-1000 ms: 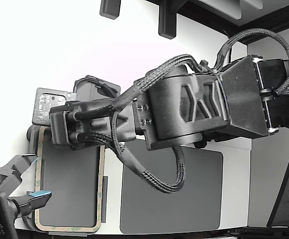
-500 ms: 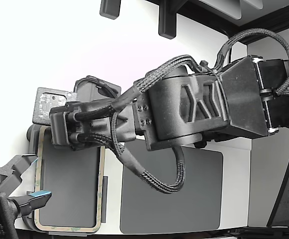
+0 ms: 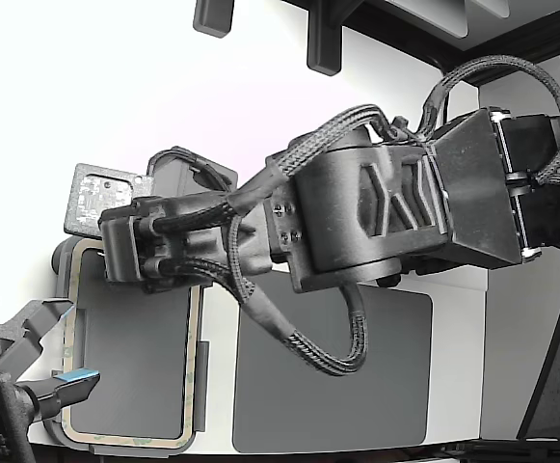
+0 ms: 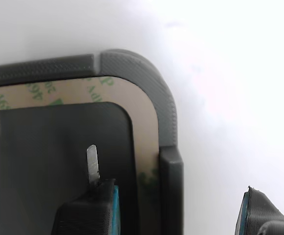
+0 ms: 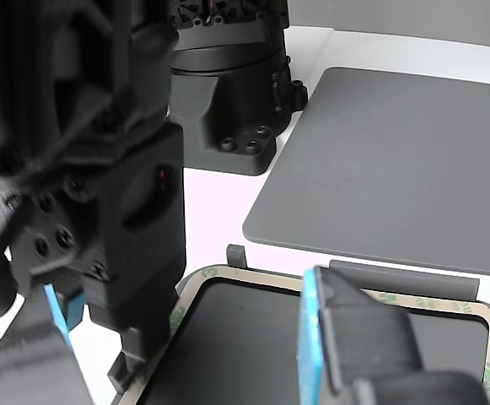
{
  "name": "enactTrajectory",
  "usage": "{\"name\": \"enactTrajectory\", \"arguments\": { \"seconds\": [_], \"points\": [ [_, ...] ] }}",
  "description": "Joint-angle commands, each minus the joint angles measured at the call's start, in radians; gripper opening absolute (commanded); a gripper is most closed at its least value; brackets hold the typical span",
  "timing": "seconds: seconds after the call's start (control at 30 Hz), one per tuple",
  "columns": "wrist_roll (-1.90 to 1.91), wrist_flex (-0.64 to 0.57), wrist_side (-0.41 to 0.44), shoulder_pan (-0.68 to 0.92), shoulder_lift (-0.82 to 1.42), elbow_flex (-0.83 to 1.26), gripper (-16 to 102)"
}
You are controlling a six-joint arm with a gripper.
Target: Move top rectangular frame to the holder.
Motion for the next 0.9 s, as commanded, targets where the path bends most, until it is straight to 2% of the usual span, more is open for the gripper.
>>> {"name": "enactTrajectory", "arguments": {
  "seconds": [0.0,0.2,0.23,0.27,0.3,0.33,0.4,0.43,0.47,0.5,0.73,0.87],
  "points": [
    [0.040,0.000,0.037,-0.009,0.092,-0.011,100],
    [0.083,-0.077,0.155,-0.040,0.400,0.265,100],
    [0.092,-0.106,0.156,-0.049,0.462,0.325,97],
    [0.091,-0.124,0.153,-0.058,0.522,0.377,69],
    [0.064,-0.153,0.146,-0.066,0.581,0.433,50],
    [0.012,-0.193,0.144,-0.072,0.647,0.488,47],
    [-0.077,-0.259,0.140,-0.083,0.764,0.581,61],
    [-0.103,-0.281,0.127,-0.095,0.810,0.614,82],
    [-0.110,-0.296,0.126,-0.104,0.853,0.641,97],
    [-0.114,-0.311,0.124,-0.114,0.893,0.669,100],
    [-0.221,-0.442,0.075,-0.190,1.134,0.899,100],
    [-0.215,-0.503,0.075,-0.222,1.258,1.042,100]
  ]
}}
